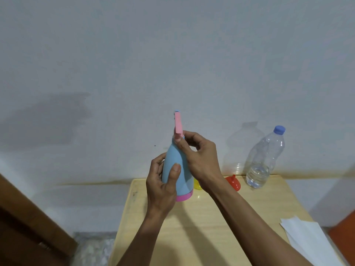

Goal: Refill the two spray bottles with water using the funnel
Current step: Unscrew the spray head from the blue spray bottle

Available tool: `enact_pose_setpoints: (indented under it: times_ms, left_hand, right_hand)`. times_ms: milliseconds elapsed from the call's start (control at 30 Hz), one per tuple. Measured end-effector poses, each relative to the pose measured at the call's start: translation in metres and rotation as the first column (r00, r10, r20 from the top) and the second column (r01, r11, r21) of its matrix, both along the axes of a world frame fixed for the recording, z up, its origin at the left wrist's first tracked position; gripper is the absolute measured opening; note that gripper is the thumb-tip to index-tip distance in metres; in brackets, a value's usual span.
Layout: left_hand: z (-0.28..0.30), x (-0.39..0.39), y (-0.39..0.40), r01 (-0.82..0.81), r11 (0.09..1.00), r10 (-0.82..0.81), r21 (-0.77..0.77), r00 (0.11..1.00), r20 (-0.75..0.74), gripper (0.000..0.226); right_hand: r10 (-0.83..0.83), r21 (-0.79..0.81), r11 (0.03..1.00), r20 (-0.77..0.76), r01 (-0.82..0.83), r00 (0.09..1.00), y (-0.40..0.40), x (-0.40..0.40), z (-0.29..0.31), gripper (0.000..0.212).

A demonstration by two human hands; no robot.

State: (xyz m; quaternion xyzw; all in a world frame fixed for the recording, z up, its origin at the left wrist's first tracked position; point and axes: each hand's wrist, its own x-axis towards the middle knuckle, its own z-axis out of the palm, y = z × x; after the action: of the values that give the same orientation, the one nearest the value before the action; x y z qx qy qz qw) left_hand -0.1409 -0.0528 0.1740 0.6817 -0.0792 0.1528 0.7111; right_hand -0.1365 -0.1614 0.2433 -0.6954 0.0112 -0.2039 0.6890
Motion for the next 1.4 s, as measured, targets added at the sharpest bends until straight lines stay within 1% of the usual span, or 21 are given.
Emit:
enact_pose_setpoints:
  times_ms: [67, 167, 300, 367, 433, 533, 667, 733, 833, 933, 967, 1067, 1133, 1200, 1267, 1333, 1400]
  left_hand:
    - [0.000, -0.001, 0.002, 0.005, 1.000, -0.005, 0.017, 1.000, -0.004, 0.046]
    - [-0.002, -0.001, 0.005, 0.009, 0.999, -0.009, 0.037, 1.000, -0.005, 0.045]
    - [-0.005, -0.002, 0.009, -0.003, 0.998, 0.003, 0.058, 1.000, 0.002, 0.045]
    - [-0.006, -0.002, 0.010, -0.003, 0.997, 0.003, 0.073, 1.000, 0.005, 0.043]
    - [-0.009, -0.002, 0.010, 0.001, 0.997, -0.001, 0.074, 1.000, -0.007, 0.041]
    - [-0.012, -0.004, 0.010, 0.005, 0.997, -0.004, 0.082, 1.000, -0.015, 0.040]
    - [-0.017, -0.008, 0.006, 0.015, 0.998, -0.013, 0.063, 0.999, -0.038, 0.042]
    - [-0.020, -0.009, 0.005, 0.026, 0.997, -0.022, 0.074, 0.999, -0.043, 0.050]
    - [-0.027, -0.008, 0.003, 0.056, 0.994, -0.052, 0.094, 0.997, -0.052, 0.072]
    - [-0.038, -0.004, 0.001, 0.086, 0.991, -0.079, 0.100, 0.994, -0.075, 0.085]
    - [-0.042, -0.003, -0.001, 0.090, 0.991, -0.081, 0.102, 0.993, -0.088, 0.087]
    - [-0.053, 0.001, -0.006, 0.084, 0.992, -0.071, 0.091, 0.989, -0.131, 0.083]
    - [-0.062, 0.002, -0.010, 0.075, 0.994, -0.063, 0.075, 0.985, -0.161, 0.078]
    - [-0.075, 0.003, -0.012, 0.053, 0.994, -0.035, 0.091, 0.982, -0.186, 0.074]
    - [-0.090, 0.004, -0.014, 0.024, 0.990, 0.008, 0.137, 0.973, -0.229, 0.073]
    - [-0.106, 0.005, -0.016, 0.010, 0.985, 0.038, 0.171, 0.962, -0.271, 0.071]
    - [-0.120, 0.004, -0.017, 0.017, 0.980, 0.041, 0.198, 0.958, -0.284, 0.071]
  right_hand:
    - [0.009, -0.069, 0.998, 0.010, -0.008, 1.000, 0.000, -0.001, 0.002, 0.018]
    - [-0.003, -0.160, 0.987, -0.016, 0.001, 1.000, 0.002, -0.003, 0.002, 0.017]
    - [-0.089, -0.261, 0.962, -0.011, 0.083, 0.996, 0.004, -0.005, 0.002, 0.031]
    - [-0.117, -0.240, 0.964, -0.014, 0.110, 0.993, 0.004, -0.006, 0.002, 0.031]
    - [-0.137, -0.215, 0.969, -0.041, 0.125, 0.990, 0.005, -0.007, 0.001, 0.027]
    - [-0.160, -0.238, 0.961, -0.063, 0.141, 0.985, 0.007, -0.011, -0.002, 0.019]
    - [-0.195, -0.256, 0.951, -0.062, 0.173, 0.979, 0.008, -0.013, -0.003, 0.021]
    - [-0.206, -0.249, 0.950, -0.058, 0.186, 0.977, 0.005, -0.013, -0.001, 0.021]
    - [-0.239, -0.219, 0.950, -0.046, 0.224, 0.970, -0.004, -0.010, 0.005, 0.025]
    - [-0.294, -0.157, 0.943, 0.016, 0.293, 0.956, -0.019, -0.007, 0.017, 0.018]
    - [-0.322, -0.129, 0.937, 0.051, 0.326, 0.945, -0.026, -0.005, 0.021, 0.015]
    - [-0.422, -0.004, 0.904, 0.148, 0.428, 0.894, -0.054, -0.004, 0.035, 0.019]
    - [-0.491, 0.060, 0.871, 0.168, 0.488, 0.855, -0.076, -0.006, 0.037, 0.014]
    - [-0.541, 0.075, 0.841, 0.141, 0.536, 0.829, -0.099, -0.008, 0.028, 0.012]
    - [-0.559, 0.036, 0.829, 0.067, 0.558, 0.826, -0.118, -0.010, 0.004, 0.021]
    - [-0.542, -0.046, 0.840, -0.056, 0.540, 0.839, -0.132, -0.012, -0.034, 0.031]
    - [-0.525, -0.182, 0.849, -0.190, 0.496, 0.830, -0.139, -0.015, -0.079, 0.032]
